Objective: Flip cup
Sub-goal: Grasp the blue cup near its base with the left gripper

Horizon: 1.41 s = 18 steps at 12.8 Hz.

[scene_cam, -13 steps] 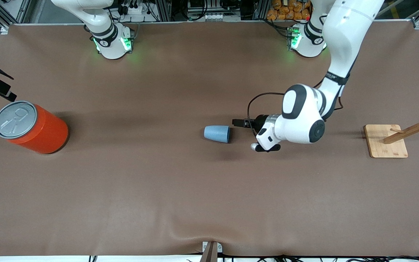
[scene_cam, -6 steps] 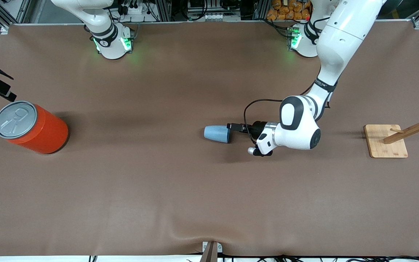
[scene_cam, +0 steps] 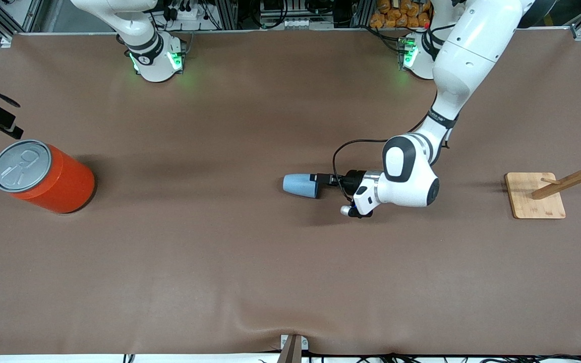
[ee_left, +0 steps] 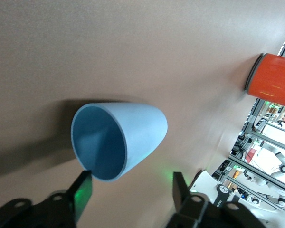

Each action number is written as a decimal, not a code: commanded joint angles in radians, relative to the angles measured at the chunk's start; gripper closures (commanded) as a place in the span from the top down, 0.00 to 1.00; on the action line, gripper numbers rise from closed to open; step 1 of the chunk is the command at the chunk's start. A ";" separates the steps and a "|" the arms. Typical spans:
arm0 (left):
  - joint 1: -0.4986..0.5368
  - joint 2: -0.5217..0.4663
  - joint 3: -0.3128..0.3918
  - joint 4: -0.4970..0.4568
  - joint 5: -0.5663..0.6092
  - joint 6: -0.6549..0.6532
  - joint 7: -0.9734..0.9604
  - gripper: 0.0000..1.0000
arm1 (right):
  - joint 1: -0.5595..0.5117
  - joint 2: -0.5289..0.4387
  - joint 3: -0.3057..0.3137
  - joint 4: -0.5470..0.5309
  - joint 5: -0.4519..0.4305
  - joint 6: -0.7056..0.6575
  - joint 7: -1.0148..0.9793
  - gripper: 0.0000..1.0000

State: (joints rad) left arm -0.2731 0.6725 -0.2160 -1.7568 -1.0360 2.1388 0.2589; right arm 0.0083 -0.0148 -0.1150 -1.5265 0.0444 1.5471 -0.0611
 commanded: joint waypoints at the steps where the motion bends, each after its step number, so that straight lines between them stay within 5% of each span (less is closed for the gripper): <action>1: -0.012 0.027 0.001 0.043 -0.033 0.012 0.019 0.72 | -0.002 0.000 -0.006 0.005 0.012 -0.012 -0.052 1.00; 6: -0.023 0.081 0.001 0.086 -0.058 0.013 0.019 0.67 | 0.002 0.000 -0.006 0.003 0.017 -0.013 -0.048 1.00; 12: -0.063 0.087 0.001 0.086 -0.107 0.044 0.019 0.48 | -0.005 -0.002 -0.005 -0.004 0.019 -0.013 -0.049 1.00; 14: -0.069 0.085 0.001 0.085 -0.127 0.050 0.020 0.33 | -0.005 -0.002 -0.005 -0.006 0.020 -0.012 -0.049 1.00; 16: -0.077 0.085 0.001 0.082 -0.127 0.050 0.025 0.00 | 0.001 -0.002 -0.006 -0.006 0.019 -0.010 -0.049 1.00; 18: -0.080 0.075 0.003 0.079 -0.122 0.050 0.019 0.00 | 0.001 -0.002 -0.006 -0.008 0.019 -0.012 -0.049 1.00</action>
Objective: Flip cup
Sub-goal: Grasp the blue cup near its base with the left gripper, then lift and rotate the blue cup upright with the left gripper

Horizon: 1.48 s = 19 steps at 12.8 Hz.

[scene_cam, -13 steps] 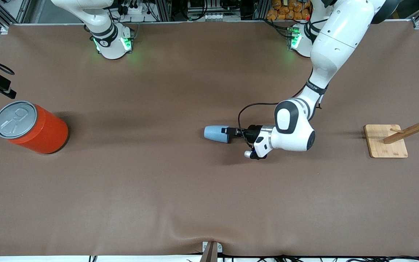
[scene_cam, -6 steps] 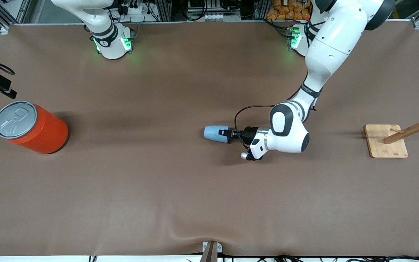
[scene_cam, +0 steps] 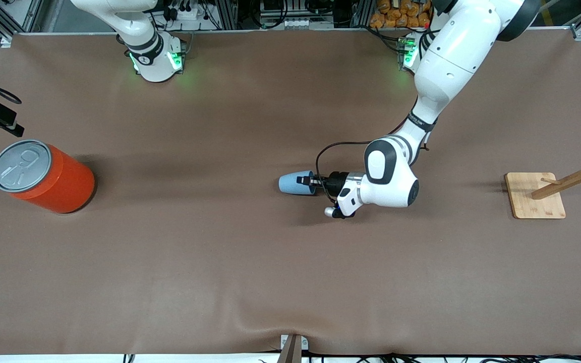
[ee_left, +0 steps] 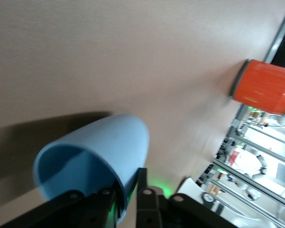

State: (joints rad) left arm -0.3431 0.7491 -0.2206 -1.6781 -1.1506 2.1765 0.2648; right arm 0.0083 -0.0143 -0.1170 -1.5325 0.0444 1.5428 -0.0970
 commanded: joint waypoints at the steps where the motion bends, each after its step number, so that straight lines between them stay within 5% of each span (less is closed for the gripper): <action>1: -0.010 -0.007 0.010 0.001 -0.003 0.011 0.004 0.00 | 0.001 -0.003 -0.004 -0.001 0.018 -0.009 -0.013 1.00; 5: 0.022 -0.118 0.020 0.003 0.043 -0.006 -0.019 0.00 | 0.002 -0.001 -0.004 -0.001 0.020 -0.007 -0.012 1.00; 10: 0.124 -0.226 0.030 0.008 0.351 -0.012 -0.111 0.00 | 0.002 -0.001 -0.006 -0.001 0.020 -0.009 -0.012 1.00; 15: 0.212 -0.296 0.078 0.024 0.906 -0.084 -0.119 0.00 | 0.002 -0.003 -0.006 -0.003 0.020 -0.009 -0.012 1.00; 19: 0.303 -0.295 0.081 0.008 1.031 -0.103 -0.140 0.00 | 0.002 -0.004 -0.013 -0.014 0.022 -0.009 -0.012 1.00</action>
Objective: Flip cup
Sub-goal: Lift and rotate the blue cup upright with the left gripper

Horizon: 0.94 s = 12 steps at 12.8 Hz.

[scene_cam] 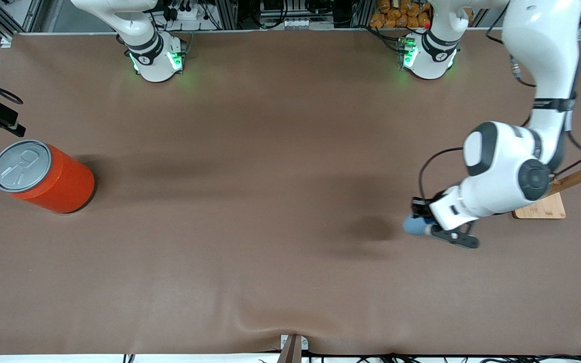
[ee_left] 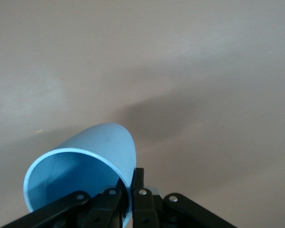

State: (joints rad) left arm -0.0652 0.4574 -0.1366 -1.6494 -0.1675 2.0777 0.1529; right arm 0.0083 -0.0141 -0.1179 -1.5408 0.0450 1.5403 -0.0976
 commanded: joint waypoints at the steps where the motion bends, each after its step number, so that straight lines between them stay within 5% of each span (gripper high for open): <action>1: 0.037 0.007 -0.005 -0.021 0.093 -0.004 -0.035 0.00 | 0.004 -0.004 -0.012 -0.005 0.021 -0.006 -0.011 1.00; 12: 0.096 0.076 -0.001 -0.070 0.219 0.027 -0.203 0.00 | 0.004 -0.004 -0.017 -0.009 0.023 -0.006 -0.011 1.00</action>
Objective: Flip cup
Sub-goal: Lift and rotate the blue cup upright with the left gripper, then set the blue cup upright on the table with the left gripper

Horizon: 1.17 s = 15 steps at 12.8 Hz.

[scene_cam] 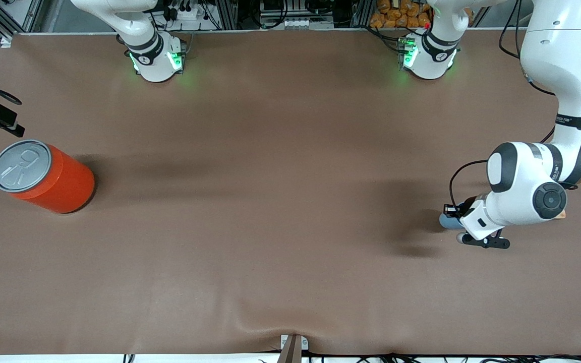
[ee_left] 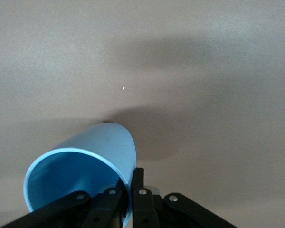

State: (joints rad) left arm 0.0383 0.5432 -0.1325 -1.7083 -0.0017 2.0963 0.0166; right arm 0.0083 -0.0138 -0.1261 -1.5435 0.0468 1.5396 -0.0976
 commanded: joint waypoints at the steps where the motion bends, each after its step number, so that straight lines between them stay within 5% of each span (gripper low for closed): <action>1: -0.009 -0.009 -0.004 -0.011 0.055 0.008 -0.078 0.00 | 0.004 -0.005 -0.009 -0.006 0.022 -0.006 -0.011 1.00; 4: -0.005 0.001 -0.004 -0.010 0.055 0.011 -0.079 0.00 | 0.002 -0.005 -0.010 -0.006 0.022 -0.006 -0.011 1.00; 5: -0.003 0.001 -0.004 -0.007 0.055 0.011 -0.086 0.12 | 0.002 -0.005 -0.009 -0.006 0.022 -0.006 -0.013 1.00; 6: -0.003 0.001 -0.004 -0.005 0.055 0.011 -0.098 0.39 | 0.002 -0.006 -0.009 -0.006 0.022 -0.006 -0.011 1.00; 7: -0.008 0.001 -0.004 -0.004 0.057 0.010 -0.105 0.78 | 0.002 -0.006 -0.009 -0.006 0.022 -0.006 -0.013 1.00; 8: -0.006 -0.002 -0.004 -0.004 0.057 0.007 -0.093 1.00 | 0.002 -0.006 -0.010 -0.006 0.022 -0.007 -0.013 1.00; 12: -0.009 -0.028 -0.018 0.019 0.055 -0.015 -0.099 1.00 | 0.002 -0.006 -0.009 -0.006 0.022 -0.007 -0.013 1.00; 15: 0.002 -0.106 -0.030 0.126 0.045 -0.155 -0.087 1.00 | 0.002 -0.006 -0.009 -0.006 0.022 -0.007 -0.013 1.00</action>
State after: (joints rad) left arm 0.0306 0.5110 -0.1519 -1.6388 0.0291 2.0404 -0.0597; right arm 0.0083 -0.0138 -0.1284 -1.5448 0.0493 1.5388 -0.0976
